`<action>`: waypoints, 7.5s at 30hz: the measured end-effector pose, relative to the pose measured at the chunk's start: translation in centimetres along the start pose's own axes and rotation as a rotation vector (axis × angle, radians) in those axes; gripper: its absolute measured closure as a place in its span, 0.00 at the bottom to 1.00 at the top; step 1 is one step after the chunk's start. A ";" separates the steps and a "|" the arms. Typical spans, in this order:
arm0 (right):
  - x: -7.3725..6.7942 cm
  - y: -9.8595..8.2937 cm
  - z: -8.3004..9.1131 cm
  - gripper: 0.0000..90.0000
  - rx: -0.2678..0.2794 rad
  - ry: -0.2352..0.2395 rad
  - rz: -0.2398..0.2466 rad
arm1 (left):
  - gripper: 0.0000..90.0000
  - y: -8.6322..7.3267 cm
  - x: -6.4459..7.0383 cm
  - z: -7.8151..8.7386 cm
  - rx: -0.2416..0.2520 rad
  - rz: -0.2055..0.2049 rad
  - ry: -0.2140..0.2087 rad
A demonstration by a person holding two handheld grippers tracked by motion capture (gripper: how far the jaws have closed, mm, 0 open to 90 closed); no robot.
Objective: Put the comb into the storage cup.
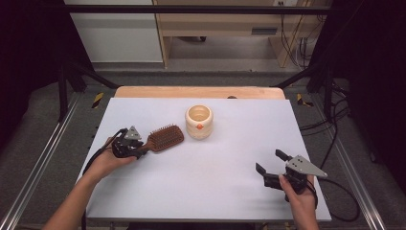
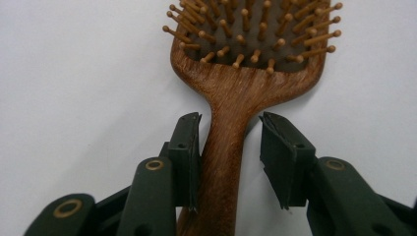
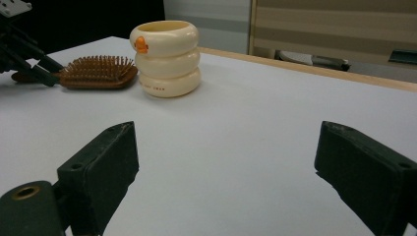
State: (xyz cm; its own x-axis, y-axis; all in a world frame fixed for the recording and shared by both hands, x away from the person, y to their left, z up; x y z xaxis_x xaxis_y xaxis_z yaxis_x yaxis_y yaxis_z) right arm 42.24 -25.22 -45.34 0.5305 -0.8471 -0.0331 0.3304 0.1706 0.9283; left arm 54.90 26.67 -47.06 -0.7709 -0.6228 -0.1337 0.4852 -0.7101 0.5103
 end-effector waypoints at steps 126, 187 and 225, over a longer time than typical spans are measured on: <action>-0.2 -0.1 -0.4 0.10 -0.024 0.015 -0.011 | 0.80 2.1 1.7 0.8 -0.207 0.119 -0.039; -0.4 -0.1 -0.6 0.10 -0.036 0.029 -0.008 | 0.81 1.9 3.3 2.4 0.104 0.170 0.082; -2.5 1.1 -1.5 0.06 0.007 0.052 -0.015 | 0.81 0.6 6.1 4.7 0.587 0.282 0.168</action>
State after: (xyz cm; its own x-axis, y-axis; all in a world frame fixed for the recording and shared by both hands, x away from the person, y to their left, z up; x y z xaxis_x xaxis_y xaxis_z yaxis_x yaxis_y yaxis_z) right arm 42.41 -22.16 -44.77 0.5651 -0.8224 -0.0659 0.3333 0.1545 0.9301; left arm 48.56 23.99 -43.57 -0.5497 -0.8347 -0.0341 0.3172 -0.2463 0.9158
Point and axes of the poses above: each handheld gripper's, and its own axes: z roughly backward along the jaws, y roughly out of its top, x roughly to its right, the point moved 1 cm from there along -z, roughly forward along the jaws, and after that the axes turned 6 degrees about -x, right-handed, at the moved point
